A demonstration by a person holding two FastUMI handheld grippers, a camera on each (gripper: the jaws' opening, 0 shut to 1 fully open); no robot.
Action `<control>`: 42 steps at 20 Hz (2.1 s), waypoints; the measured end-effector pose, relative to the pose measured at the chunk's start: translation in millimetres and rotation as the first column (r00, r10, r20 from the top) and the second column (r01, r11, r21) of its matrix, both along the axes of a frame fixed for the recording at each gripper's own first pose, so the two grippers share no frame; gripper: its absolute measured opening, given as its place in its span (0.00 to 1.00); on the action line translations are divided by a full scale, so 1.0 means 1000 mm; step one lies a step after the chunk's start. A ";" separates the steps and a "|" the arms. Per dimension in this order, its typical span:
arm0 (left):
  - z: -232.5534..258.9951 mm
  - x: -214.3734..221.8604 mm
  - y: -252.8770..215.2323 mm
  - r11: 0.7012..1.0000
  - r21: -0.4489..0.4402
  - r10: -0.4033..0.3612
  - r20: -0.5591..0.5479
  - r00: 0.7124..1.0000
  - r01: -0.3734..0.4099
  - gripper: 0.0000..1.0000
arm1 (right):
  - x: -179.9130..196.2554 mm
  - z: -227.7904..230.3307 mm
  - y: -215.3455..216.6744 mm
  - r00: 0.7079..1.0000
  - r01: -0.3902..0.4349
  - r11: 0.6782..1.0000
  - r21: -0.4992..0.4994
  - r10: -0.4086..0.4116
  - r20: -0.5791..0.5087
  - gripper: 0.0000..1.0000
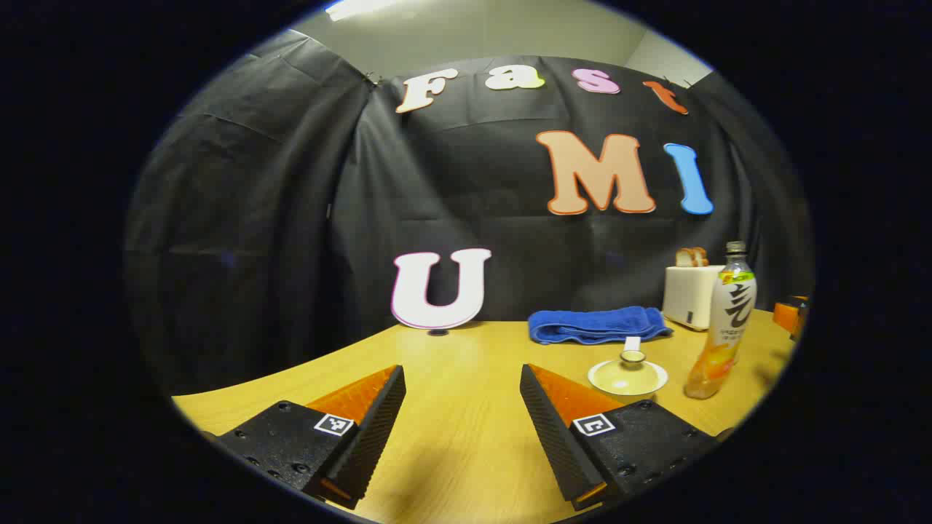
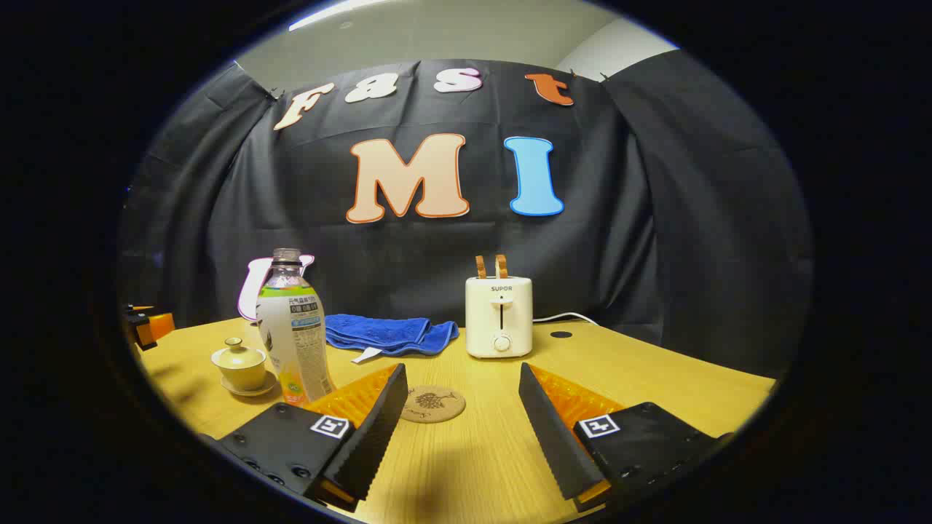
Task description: Open the teacup lid with one hand, grasp the water bottle and pour water into the teacup with the other hand; after pouring, place the water bottle on the coaster and then close the teacup lid.
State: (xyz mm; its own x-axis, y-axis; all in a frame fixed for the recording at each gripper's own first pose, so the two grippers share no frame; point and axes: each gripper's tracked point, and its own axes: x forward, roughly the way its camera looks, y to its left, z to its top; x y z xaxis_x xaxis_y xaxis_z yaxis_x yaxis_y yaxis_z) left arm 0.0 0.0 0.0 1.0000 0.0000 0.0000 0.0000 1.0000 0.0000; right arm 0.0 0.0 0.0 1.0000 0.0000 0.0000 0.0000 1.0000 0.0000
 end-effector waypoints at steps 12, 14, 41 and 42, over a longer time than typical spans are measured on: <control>0.002 -0.001 0.001 1.000 -0.006 0.014 0.000 1.000 -0.014 0.93 | 0.001 0.000 -0.006 0.999 0.033 0.999 -0.001 -0.033 0.003 0.96; 0.002 0.000 0.001 1.000 -0.007 0.011 0.001 1.000 -0.011 0.93 | 0.001 0.000 -0.007 0.999 0.033 0.999 -0.001 -0.033 0.003 0.96; 0.003 0.016 -0.145 0.854 -0.016 -0.520 0.011 0.854 0.520 0.91 | 0.002 -0.001 -0.007 1.000 0.030 1.000 0.000 -0.030 0.003 0.96; 0.004 0.016 -0.152 0.842 -0.015 -0.539 0.011 0.842 0.539 0.91 | 0.003 -0.001 -0.008 1.000 0.030 1.000 0.000 -0.030 0.003 0.96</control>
